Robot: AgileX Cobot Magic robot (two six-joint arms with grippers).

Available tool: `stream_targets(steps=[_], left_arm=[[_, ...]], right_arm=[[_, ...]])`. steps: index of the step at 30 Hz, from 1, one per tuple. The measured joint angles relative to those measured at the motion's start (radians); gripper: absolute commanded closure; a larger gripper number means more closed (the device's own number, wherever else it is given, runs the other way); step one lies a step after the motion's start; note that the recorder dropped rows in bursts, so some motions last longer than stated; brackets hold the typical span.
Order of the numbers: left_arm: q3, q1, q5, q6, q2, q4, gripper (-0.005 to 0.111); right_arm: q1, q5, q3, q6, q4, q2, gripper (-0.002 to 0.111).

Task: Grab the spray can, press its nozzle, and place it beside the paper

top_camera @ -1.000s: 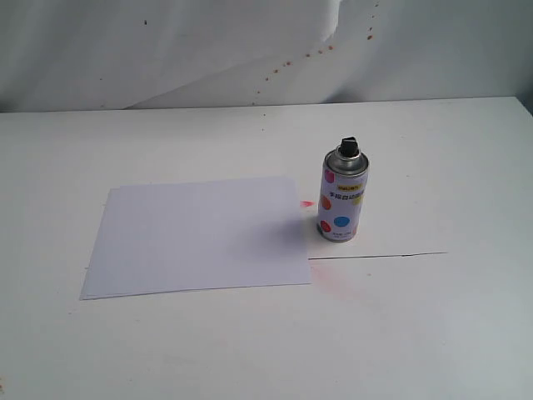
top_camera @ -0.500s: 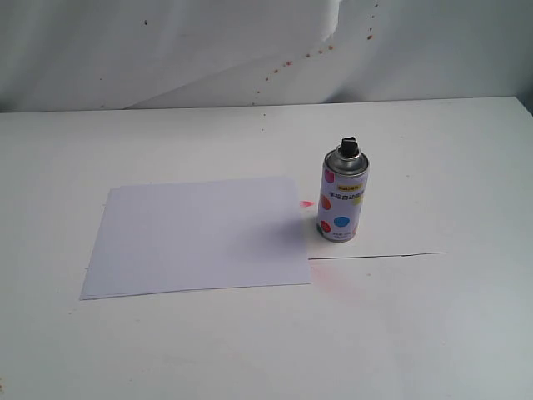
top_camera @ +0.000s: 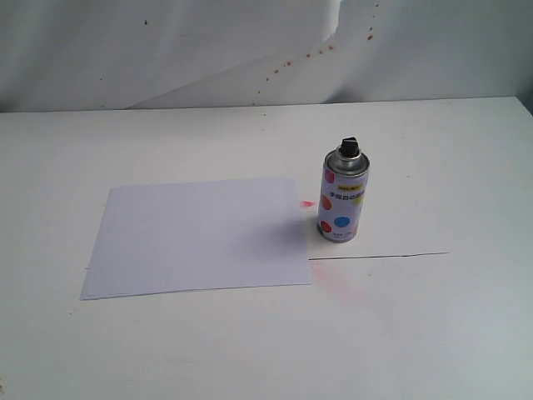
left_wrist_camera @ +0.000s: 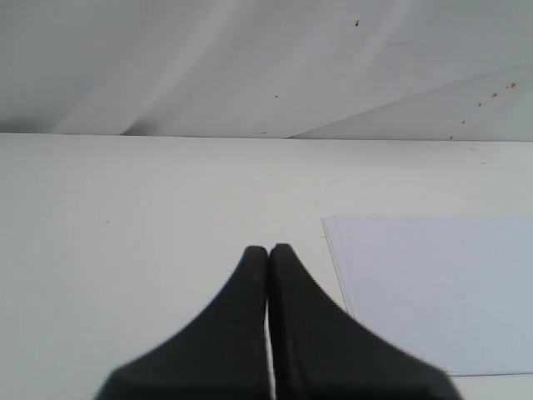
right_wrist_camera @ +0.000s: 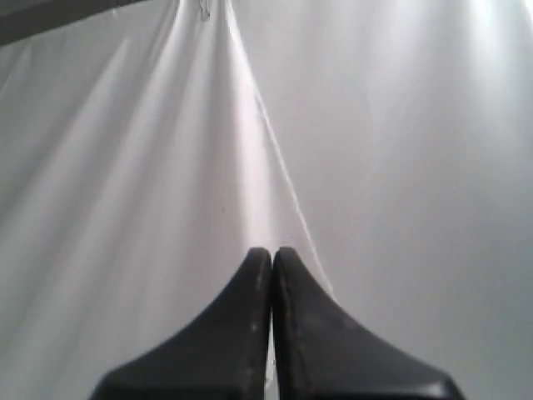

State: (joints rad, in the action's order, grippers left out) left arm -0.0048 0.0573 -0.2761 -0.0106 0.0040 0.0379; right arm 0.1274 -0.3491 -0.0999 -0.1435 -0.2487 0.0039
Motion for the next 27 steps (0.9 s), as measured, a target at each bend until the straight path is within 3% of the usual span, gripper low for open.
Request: stream_targets(steps=[9,17,22,27], left_arm=[[0.000,0.000,0.000,0.000,0.000,0.000,0.107],[0.000,0.000,0.000,0.000,0.000,0.000,0.107],[0.000,0.000,0.000,0.000,0.000,0.000,0.107],[0.000,0.000,0.000,0.000,0.000,0.000,0.107]], right_arm=[[0.000,0.081,-0.385,-0.146,-0.028,0.244,0.108],[0.000,0.389,-0.758,-0.164,0.024,0.708,0.108],[0.000,0.573,-0.858,-0.211,0.059,0.937,0.108],[0.000,0.596,-0.839,-0.242,0.066,1.059,0.108]])
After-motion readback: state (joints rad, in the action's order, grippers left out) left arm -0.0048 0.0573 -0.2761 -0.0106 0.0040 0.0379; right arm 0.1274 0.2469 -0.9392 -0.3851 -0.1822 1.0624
